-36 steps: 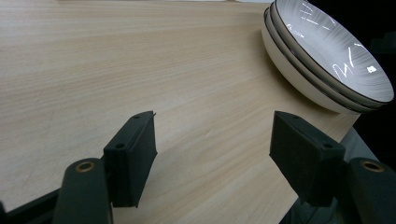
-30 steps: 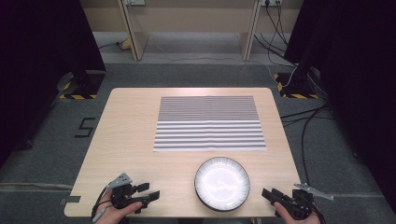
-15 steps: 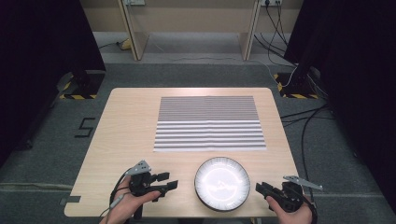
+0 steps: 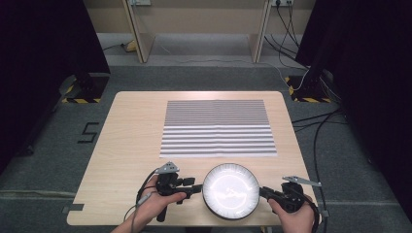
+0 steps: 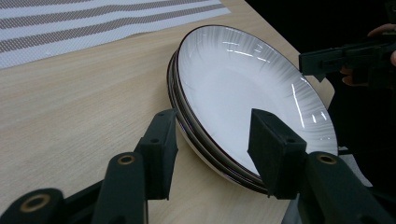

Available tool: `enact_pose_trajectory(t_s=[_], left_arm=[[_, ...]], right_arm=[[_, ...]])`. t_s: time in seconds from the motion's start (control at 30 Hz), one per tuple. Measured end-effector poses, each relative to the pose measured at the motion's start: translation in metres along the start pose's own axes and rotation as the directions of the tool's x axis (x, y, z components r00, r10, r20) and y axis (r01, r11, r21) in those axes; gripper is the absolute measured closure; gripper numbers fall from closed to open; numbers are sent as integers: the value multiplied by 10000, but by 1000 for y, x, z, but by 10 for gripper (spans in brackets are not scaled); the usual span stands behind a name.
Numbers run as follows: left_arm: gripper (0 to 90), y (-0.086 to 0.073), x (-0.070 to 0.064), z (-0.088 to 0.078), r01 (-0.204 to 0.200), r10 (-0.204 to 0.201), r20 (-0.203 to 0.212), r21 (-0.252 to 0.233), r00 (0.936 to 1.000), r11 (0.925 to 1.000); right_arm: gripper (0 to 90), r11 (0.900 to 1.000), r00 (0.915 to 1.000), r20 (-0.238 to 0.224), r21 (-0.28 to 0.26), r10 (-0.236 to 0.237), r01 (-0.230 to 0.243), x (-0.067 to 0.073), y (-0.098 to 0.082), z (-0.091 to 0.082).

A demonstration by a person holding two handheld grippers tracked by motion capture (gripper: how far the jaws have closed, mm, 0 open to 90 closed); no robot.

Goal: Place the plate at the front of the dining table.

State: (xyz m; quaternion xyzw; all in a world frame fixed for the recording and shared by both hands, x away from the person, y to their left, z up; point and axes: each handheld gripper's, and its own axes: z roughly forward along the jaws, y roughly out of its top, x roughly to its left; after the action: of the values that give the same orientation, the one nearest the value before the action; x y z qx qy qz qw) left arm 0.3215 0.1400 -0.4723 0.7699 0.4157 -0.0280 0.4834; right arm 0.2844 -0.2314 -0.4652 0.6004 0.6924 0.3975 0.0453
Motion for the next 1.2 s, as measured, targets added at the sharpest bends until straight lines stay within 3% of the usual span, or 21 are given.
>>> enact_pose_trajectory(t_s=[0.13,0.33,0.67,0.97,1.2], left_arm=[[535,0,1,8,269,-270,63,187,9996,9995],[550,1,2,12,299,-295,-129,251,9995,9992],[563,0,1,15,469,-466,-71,453,9989,9979],[578,0,-2,21,533,-540,95,627,9985,9966],[592,1,-3,23,477,-479,1,755,9989,9960]], right_arm=[[845,9999,10000,-90,144,-34,35,2,1,3],[856,9997,9999,80,220,-142,140,4,3,4],[856,9970,9945,786,396,-696,666,15,4,5],[845,9965,9951,705,505,-695,660,15,5,9],[846,9968,9962,629,570,-595,559,15,7,12]])
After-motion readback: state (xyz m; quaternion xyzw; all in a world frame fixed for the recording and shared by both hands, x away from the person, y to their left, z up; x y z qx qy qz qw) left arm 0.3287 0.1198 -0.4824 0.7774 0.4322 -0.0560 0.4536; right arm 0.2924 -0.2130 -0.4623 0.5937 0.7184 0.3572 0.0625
